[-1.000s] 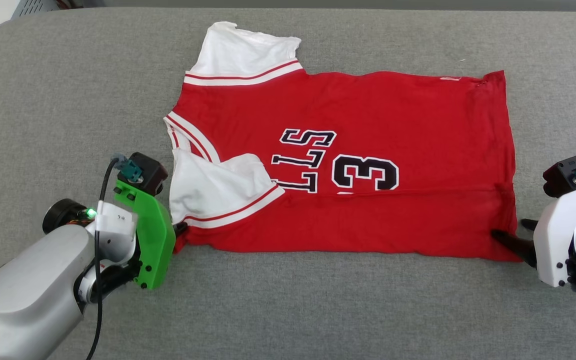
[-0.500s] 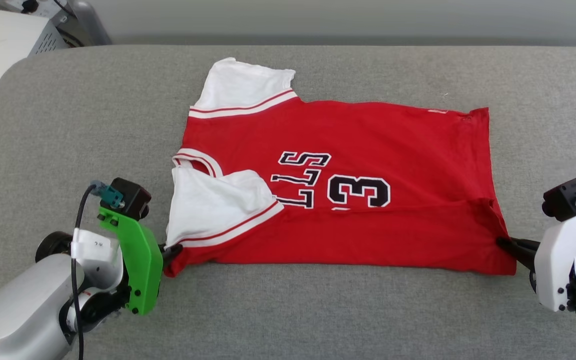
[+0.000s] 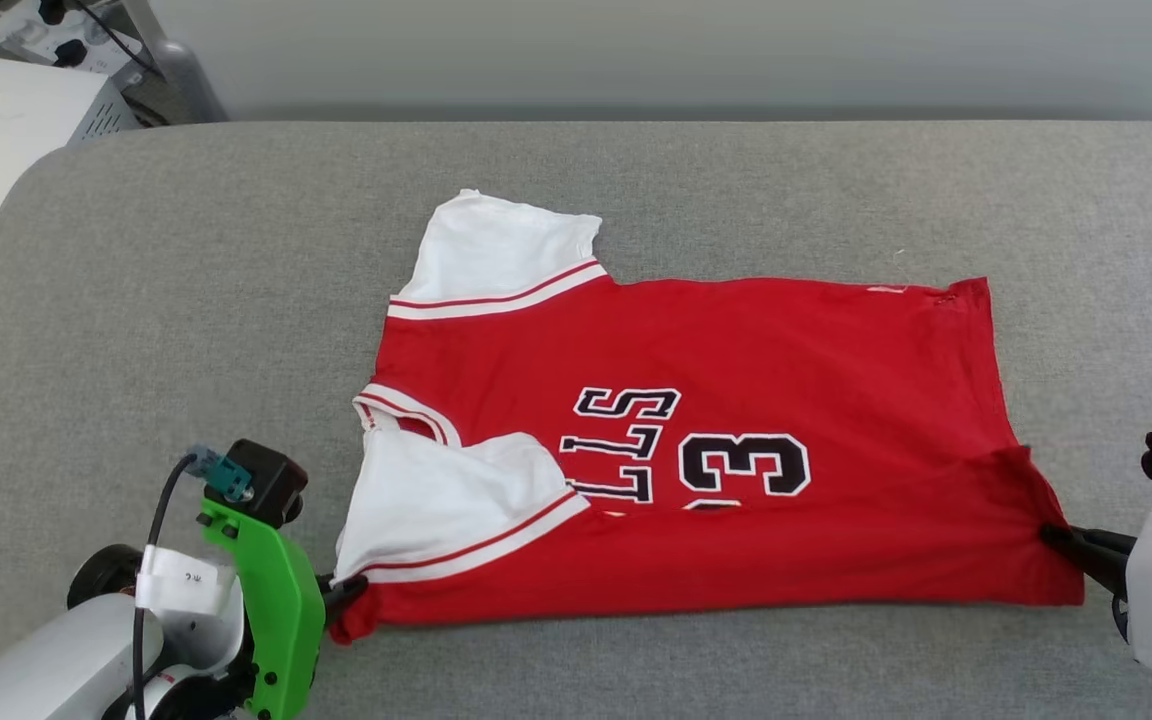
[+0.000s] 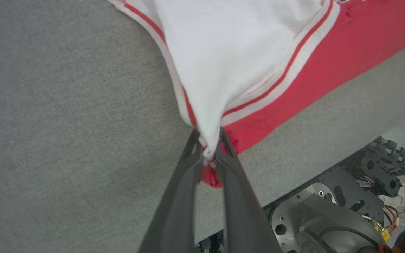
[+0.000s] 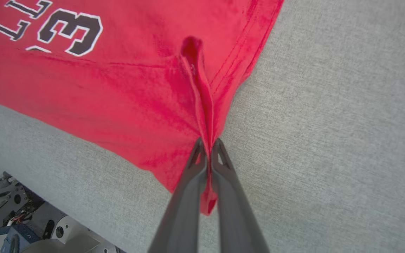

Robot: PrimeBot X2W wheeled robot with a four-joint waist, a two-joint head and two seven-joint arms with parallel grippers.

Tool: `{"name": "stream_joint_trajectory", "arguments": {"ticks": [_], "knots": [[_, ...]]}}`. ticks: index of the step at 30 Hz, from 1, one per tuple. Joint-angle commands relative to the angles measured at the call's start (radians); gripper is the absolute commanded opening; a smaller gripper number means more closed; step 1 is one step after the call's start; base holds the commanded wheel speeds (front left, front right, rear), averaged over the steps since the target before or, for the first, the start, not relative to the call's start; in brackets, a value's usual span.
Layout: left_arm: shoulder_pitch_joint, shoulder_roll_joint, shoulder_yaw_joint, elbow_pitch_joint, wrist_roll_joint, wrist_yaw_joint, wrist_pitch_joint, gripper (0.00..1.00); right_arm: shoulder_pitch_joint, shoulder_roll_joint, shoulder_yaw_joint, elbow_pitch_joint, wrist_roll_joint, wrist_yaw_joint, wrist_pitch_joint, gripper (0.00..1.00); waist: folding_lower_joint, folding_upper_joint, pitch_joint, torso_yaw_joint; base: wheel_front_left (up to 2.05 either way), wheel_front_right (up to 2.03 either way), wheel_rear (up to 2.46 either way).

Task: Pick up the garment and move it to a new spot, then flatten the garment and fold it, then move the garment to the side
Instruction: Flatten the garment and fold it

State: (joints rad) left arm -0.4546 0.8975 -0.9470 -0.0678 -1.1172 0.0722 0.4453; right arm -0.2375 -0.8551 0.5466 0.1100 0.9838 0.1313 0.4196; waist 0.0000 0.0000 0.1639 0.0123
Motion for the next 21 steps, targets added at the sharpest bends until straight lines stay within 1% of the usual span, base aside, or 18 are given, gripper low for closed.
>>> {"name": "stream_joint_trajectory", "arguments": {"ticks": [1, 4, 5, 9, 10, 11, 12, 13, 15, 18, 19, 21], "knots": [[0.015, -0.001, -0.004, 0.017, 0.0, 0.007, 0.0, 0.0, 0.01, 0.013, -0.006, 0.012, -0.005, -0.001, 0.01, 0.0, 0.0, 0.0, 0.022, -0.003, 0.0, 0.0, 0.0], [0.017, -0.023, -0.014, 0.066, 0.013, 0.004, -0.013, 0.0, 0.0, 0.05, -0.004, 0.045, -0.023, -0.001, 0.028, 0.0, 0.0, 0.0, 0.047, -0.006, 0.0, 0.0, 0.0], [0.018, -0.057, -0.02, 0.118, 0.013, -0.006, -0.029, 0.0, -0.01, 0.083, 0.005, 0.087, -0.046, -0.001, 0.034, 0.0, 0.0, 0.0, 0.065, -0.005, 0.0, 0.0, 0.0], [0.013, -0.1, -0.03, 0.208, 0.027, -0.024, -0.059, 0.0, -0.017, 0.129, 0.014, 0.144, -0.062, -0.001, -0.001, 0.0, 0.0, 0.0, 0.065, -0.001, 0.0, 0.0, 0.0], [0.015, -0.103, -0.026, 0.22, 0.021, -0.025, -0.063, 0.18, -0.015, 0.134, 0.014, 0.15, -0.062, -0.001, -0.011, 0.32, 0.0, 0.0, 0.06, -0.001, 0.0, 0.0, 0.0], [0.013, -0.102, -0.024, 0.225, 0.024, -0.027, -0.069, 1.0, -0.013, 0.135, 0.014, 0.152, -0.062, -0.001, -0.017, 0.84, 0.0, 0.0, 0.055, 0.0, 0.0, 0.0, 0.0], [0.009, -0.099, -0.018, 0.229, 0.028, -0.024, -0.081, 1.0, -0.011, 0.134, 0.01, 0.151, -0.065, -0.001, -0.032, 1.0, 0.0, 0.0, 0.047, 0.001, 0.0, 0.0, 0.0], [-0.004, -0.08, 0.001, 0.22, 0.04, -0.02, -0.109, 1.0, -0.005, 0.136, -0.009, 0.138, -0.078, -0.001, -0.084, 1.0, 0.0, 0.0, 0.031, 0.0, 0.0, 0.0, 0.0], [-0.015, -0.066, 0.023, 0.204, 0.037, -0.014, -0.127, 1.0, -0.007, 0.14, -0.027, 0.125, -0.092, -0.001, -0.126, 1.0, 0.0, 0.0, 0.023, -0.004, 0.0, 0.0, 0.0], [-0.05, -0.04, 0.066, 0.167, 0.048, 0.004, -0.164, 1.0, -0.019, 0.157, -0.075, 0.104, -0.14, -0.001, -0.223, 1.0, 0.0, 0.0, 0.014, -0.012, 0.0, 0.0, 0.0], [-0.095, -0.024, 0.108, 0.146, 0.083, 0.021, -0.223, 1.0, -0.033, 0.196, -0.131, 0.102, -0.202, -0.001, -0.315, 1.0, 0.0, 0.0, 0.015, -0.023, 0.0, 0.0, 0.0], [-0.136, -0.016, 0.13, 0.146, 0.127, 0.035, -0.266, 1.0, -0.042, 0.23, -0.172, 0.1, -0.247, -0.001, -0.365, 1.0, 0.0, 0.0, 0.025, -0.033, 0.0, 0.0, 0.0]]}}
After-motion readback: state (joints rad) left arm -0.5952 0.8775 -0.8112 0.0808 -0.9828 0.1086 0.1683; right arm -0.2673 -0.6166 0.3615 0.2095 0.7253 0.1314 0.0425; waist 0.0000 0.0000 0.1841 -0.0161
